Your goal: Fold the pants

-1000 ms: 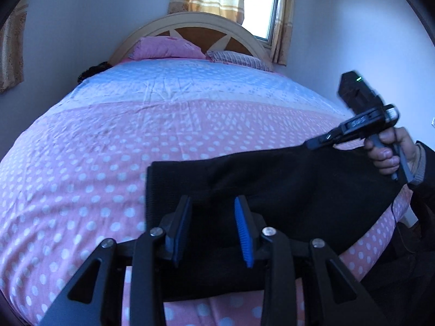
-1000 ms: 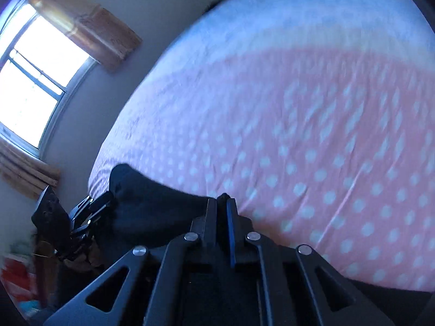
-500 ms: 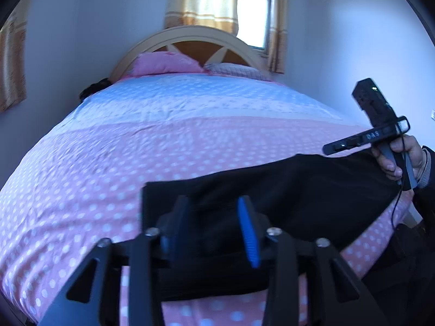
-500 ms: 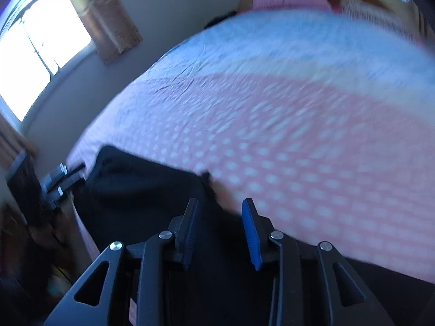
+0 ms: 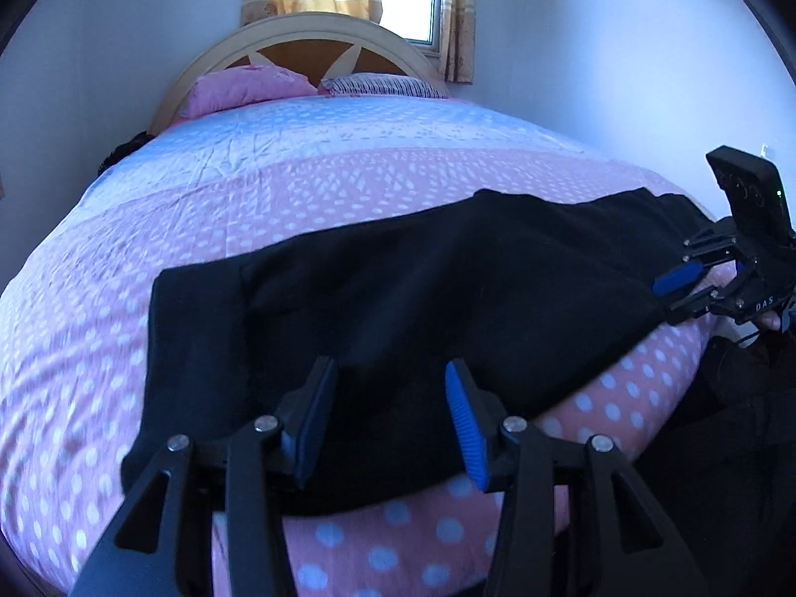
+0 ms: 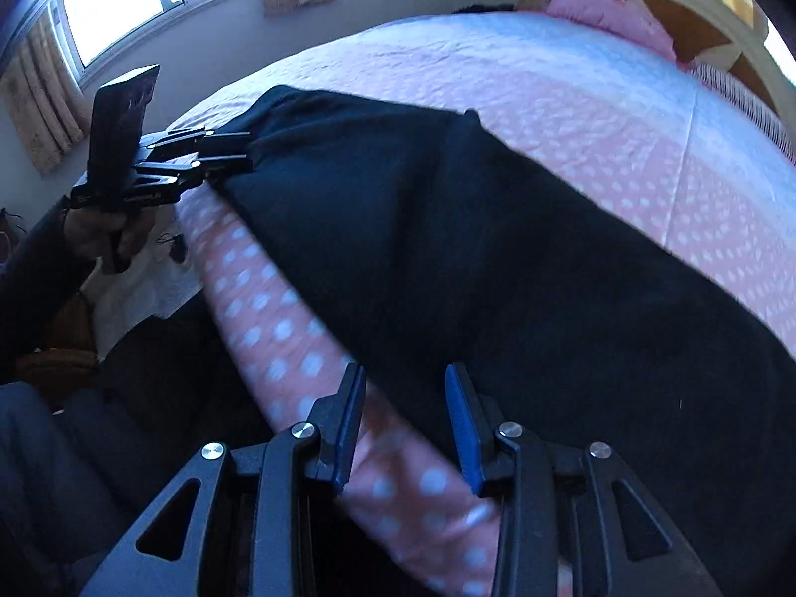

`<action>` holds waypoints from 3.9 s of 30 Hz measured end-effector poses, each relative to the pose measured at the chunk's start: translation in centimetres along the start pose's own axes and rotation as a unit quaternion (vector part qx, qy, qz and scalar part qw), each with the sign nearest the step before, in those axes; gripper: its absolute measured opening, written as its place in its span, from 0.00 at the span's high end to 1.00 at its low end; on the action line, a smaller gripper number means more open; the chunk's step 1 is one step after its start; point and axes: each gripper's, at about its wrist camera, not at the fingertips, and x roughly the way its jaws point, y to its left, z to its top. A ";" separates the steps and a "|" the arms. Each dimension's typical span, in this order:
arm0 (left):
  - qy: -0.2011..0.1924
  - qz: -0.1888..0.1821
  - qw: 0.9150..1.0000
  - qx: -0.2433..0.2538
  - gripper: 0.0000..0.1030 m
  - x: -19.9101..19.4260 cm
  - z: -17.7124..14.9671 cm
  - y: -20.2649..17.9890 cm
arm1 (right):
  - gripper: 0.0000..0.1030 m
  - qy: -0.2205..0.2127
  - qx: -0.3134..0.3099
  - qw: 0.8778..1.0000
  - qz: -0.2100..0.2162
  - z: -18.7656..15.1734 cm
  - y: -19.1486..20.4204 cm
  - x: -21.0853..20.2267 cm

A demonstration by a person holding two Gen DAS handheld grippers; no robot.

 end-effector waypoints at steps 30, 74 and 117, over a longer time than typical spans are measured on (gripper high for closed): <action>-0.019 -0.168 0.976 0.133 0.45 6.2 9.3 -21.8 | 0.61 -0.220 0.552 0.777 -0.210 -27.8 -27.0 -25.4; 0.034 -0.163 0.952 0.256 0.46 9.5 8.2 -29.3 | 0.89 -0.209 0.539 0.779 -0.244 -29.4 -29.3 -21.8; 0.011 -0.198 0.947 0.252 0.47 7.2 8.2 -29.5 | 0.91 -0.188 0.539 0.782 -0.252 -30.6 -27.7 -23.5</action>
